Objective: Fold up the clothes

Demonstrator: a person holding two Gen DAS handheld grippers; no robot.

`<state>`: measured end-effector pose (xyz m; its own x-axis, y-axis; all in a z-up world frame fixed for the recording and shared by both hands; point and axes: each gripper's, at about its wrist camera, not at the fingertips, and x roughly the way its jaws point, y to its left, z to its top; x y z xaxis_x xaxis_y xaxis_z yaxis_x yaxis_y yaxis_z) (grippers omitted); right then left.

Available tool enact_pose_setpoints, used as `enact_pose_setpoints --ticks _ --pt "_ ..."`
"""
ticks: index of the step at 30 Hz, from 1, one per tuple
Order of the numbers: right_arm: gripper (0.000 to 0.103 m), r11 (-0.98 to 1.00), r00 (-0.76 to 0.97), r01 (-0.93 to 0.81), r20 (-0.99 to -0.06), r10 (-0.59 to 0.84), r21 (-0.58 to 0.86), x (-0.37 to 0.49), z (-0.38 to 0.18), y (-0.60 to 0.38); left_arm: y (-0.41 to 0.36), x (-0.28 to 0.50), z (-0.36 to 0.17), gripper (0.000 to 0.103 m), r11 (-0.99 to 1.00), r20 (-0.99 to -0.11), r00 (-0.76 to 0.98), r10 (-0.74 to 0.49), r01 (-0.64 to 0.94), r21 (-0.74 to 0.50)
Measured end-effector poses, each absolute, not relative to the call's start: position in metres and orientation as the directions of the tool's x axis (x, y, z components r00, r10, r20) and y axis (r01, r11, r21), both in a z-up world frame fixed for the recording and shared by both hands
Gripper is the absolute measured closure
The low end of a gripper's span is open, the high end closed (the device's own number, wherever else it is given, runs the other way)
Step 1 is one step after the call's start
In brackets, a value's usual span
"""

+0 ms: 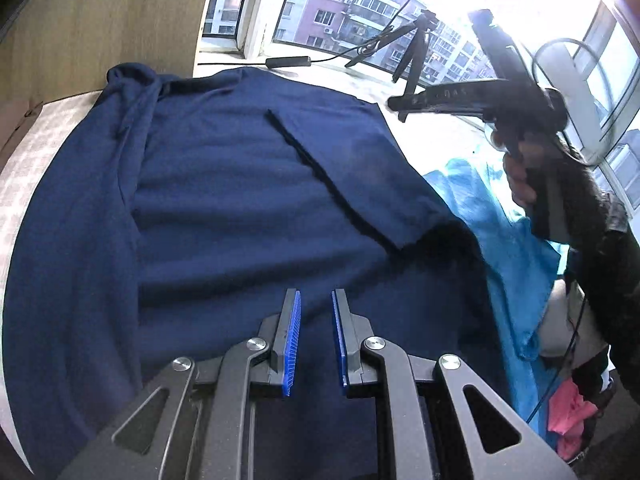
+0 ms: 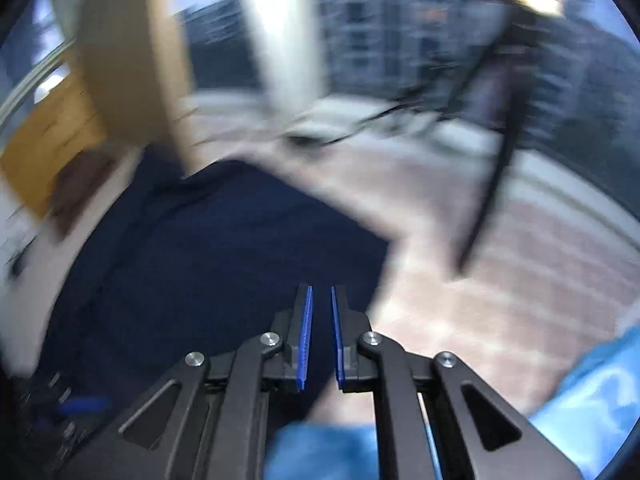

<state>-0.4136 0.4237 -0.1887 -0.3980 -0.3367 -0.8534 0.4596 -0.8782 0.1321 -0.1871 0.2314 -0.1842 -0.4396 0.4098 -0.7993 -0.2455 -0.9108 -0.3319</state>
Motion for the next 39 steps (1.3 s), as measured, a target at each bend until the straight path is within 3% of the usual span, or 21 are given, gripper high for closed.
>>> enact_pose_setpoints --ticks 5,8,12,15,21,25,29,33,39 --pt "0.097 -0.848 -0.340 0.528 -0.905 -0.256 0.041 -0.407 -0.222 0.398 0.231 -0.154 -0.169 0.088 -0.914 -0.802 -0.442 0.403 -0.248 -0.322" --pt "0.093 -0.893 -0.422 0.439 -0.900 -0.111 -0.095 -0.408 -0.211 0.408 0.220 -0.127 -0.151 0.088 -0.923 -0.788 -0.481 0.383 -0.223 -0.313" --pt "0.092 -0.861 -0.329 0.491 -0.886 -0.326 0.134 -0.373 -0.182 0.419 0.204 -0.088 -0.137 0.088 -0.934 -0.775 -0.523 0.354 -0.165 -0.316" --pt "0.092 -0.819 -0.233 0.533 -0.893 -0.385 0.214 -0.338 -0.191 0.417 0.198 -0.061 -0.132 0.088 -0.940 -0.774 -0.538 0.334 -0.135 -0.312" --pt "0.093 -0.846 -0.154 0.507 -0.949 -0.274 0.162 -0.289 -0.240 0.422 0.199 -0.011 -0.129 0.088 -0.947 -0.781 -0.536 0.321 -0.158 -0.280" --pt "0.092 -0.909 -0.296 0.410 -0.933 -0.207 0.072 -0.243 -0.210 0.456 0.191 0.026 -0.129 0.088 -0.951 -0.788 -0.532 0.309 -0.181 -0.251" --pt "0.092 -0.901 -0.345 0.382 -0.873 -0.346 0.206 -0.146 -0.175 0.480 0.162 0.075 -0.109 0.088 -0.959 -0.774 -0.567 0.282 -0.151 -0.239" --pt "0.092 -0.870 -0.247 0.345 -0.861 -0.445 0.351 -0.037 -0.196 0.482 0.118 0.134 -0.075 0.088 -0.963 -0.736 -0.626 0.257 -0.103 -0.248" --pt "0.092 -0.874 -0.156 0.299 -0.883 -0.442 0.384 0.065 -0.237 0.458 0.151 0.181 -0.074 0.088 -0.946 -0.735 -0.603 0.310 -0.269 -0.179"
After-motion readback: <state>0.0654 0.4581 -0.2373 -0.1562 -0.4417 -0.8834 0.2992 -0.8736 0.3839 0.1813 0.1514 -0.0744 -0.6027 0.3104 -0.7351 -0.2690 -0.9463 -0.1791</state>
